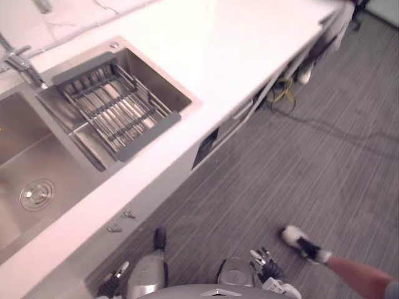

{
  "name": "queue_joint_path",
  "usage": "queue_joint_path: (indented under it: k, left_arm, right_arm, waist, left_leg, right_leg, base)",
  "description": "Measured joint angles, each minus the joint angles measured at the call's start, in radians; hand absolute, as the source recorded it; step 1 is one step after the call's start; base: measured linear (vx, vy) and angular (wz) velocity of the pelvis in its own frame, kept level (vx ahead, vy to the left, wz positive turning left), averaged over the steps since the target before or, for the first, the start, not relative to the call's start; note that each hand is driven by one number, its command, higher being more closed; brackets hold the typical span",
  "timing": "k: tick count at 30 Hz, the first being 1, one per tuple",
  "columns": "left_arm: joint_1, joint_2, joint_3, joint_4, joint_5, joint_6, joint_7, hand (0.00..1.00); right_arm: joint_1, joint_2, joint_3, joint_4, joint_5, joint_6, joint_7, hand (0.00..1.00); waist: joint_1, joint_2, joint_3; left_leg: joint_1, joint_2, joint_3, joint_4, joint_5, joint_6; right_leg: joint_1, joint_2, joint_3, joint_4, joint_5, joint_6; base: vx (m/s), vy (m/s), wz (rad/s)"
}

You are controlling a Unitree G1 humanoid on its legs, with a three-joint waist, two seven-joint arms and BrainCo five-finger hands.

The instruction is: Walk over to the sink, pick up the cup, carry it to the dishwasher, place the cup inside the dishwasher, then close the dishwasher door

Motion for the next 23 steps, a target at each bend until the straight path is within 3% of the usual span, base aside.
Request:
queue_joint_path:
  k: [2,5,7,8,9,11,12,14,16,19,23]
  left_arm:
    - [-0.039,-0.001,0.012,0.001,-0.008,0.041,0.005,0.00]
    - [-0.063,-0.022,0.081,0.009,-0.005,0.090,0.010,0.00]
    - [-0.077,-0.031,0.134,-0.001,0.007,0.122,0.009,0.00]
    - [-0.070,-0.039,0.164,-0.025,0.018,0.138,0.008,0.00]
    - [-0.056,-0.039,0.196,-0.046,0.023,0.144,0.006,0.00]
    - [-0.043,-0.050,0.223,-0.049,0.025,0.149,0.007,0.00]
    - [-0.038,-0.085,0.248,-0.049,0.024,0.150,0.010,0.00]
    - [-0.036,-0.120,0.284,-0.051,0.023,0.157,0.015,0.00]
    - [-0.037,-0.149,0.304,-0.050,0.023,0.158,0.016,0.00]
    - [-0.044,-0.157,0.312,-0.049,0.021,0.142,0.014,0.00]
    - [-0.056,-0.125,0.258,-0.027,0.030,0.122,0.001,0.00]
  right_arm:
    - [0.017,0.031,0.001,-0.004,0.001,-0.006,-0.021,0.00]
    - [0.067,0.035,0.023,-0.047,-0.007,-0.011,-0.038,0.00]
    - [0.094,0.048,0.040,-0.081,-0.012,-0.015,-0.054,0.00]
    - [0.110,0.055,0.046,-0.084,-0.023,-0.016,-0.064,0.00]
    - [0.125,0.067,0.074,-0.084,-0.039,-0.016,-0.072,0.00]
    - [0.138,0.077,0.083,-0.091,-0.041,-0.014,-0.073,0.00]
    - [0.147,0.056,0.081,-0.102,-0.049,-0.017,-0.075,0.00]
    - [0.141,0.032,0.082,-0.111,-0.080,-0.023,-0.078,0.00]
    - [0.134,0.019,0.082,-0.108,-0.089,-0.021,-0.084,0.00]
    - [0.121,0.018,0.075,-0.080,-0.118,-0.015,-0.085,0.00]
    - [0.094,0.034,0.037,-0.028,-0.100,0.023,-0.084,0.00]
  waist:
    - [-0.005,-0.002,-0.001]
    - [-0.014,0.005,-0.016]
    - [-0.023,-0.004,-0.035]
    - [-0.019,-0.018,-0.051]
    - [-0.009,-0.052,-0.084]
    - [-0.003,-0.062,-0.120]
    - [-0.002,-0.035,-0.145]
    - [-0.001,0.011,-0.168]
    - [-0.004,0.033,-0.185]
    - [-0.003,0.026,-0.188]
    - [0.002,-0.002,-0.205]
  left_leg:
    - [0.037,-0.004,-0.058,0.000,-0.020,0.007]
    - [0.058,-0.003,-0.095,0.000,-0.045,0.006]
    - [0.045,0.002,-0.095,0.047,-0.090,-0.008]
    - [0.035,-0.002,-0.095,0.093,-0.119,-0.035]
    - [0.036,-0.018,-0.095,0.115,-0.143,-0.062]
    - [0.047,-0.006,-0.090,0.127,-0.159,-0.096]
    - [0.061,0.041,-0.082,0.135,-0.164,-0.123]
    - [0.060,0.093,-0.050,0.135,-0.170,-0.137]
    - [0.063,0.129,0.012,0.125,-0.165,-0.148]
    - [0.046,0.147,0.113,0.108,-0.134,-0.149]
    - [0.020,0.111,0.321,0.033,-0.040,-0.106]
  right_leg:
    - [-0.044,0.079,0.080,-0.100,-0.043,0.009]
    - [-0.101,0.127,0.215,-0.176,-0.033,0.015]
    - [-0.114,0.141,0.312,-0.246,-0.020,0.031]
    - [-0.103,0.140,0.345,-0.280,-0.018,0.034]
    - [-0.085,0.130,0.367,-0.309,-0.008,0.041]
    - [-0.067,0.125,0.325,-0.285,0.081,0.055]
    - [-0.047,0.145,0.268,-0.279,0.062,0.040]
    - [-0.010,0.171,0.211,-0.308,0.055,0.022]
    - [0.024,0.185,0.162,-0.336,0.052,0.009]
    - [0.085,0.183,0.075,-0.384,0.055,0.005]
    - [0.102,0.135,-0.045,-0.396,0.061,0.011]
  base:
    - [0.12,-0.077,0.72]
    - [0.12,-0.138,0.70]
    - [0.14,-0.234,1.04]
    - [0.18,-0.297,0.85]
    - [0.19,-0.319,0.78]
    - [0.25,-0.329,0.81]
    - [0.26,-0.297,0.82]
    - [0.24,-0.215,0.64]
    - [0.27,-0.176,0.69]
    - [0.22,-0.064,0.81]
    - [0.11,0.032,0.94]
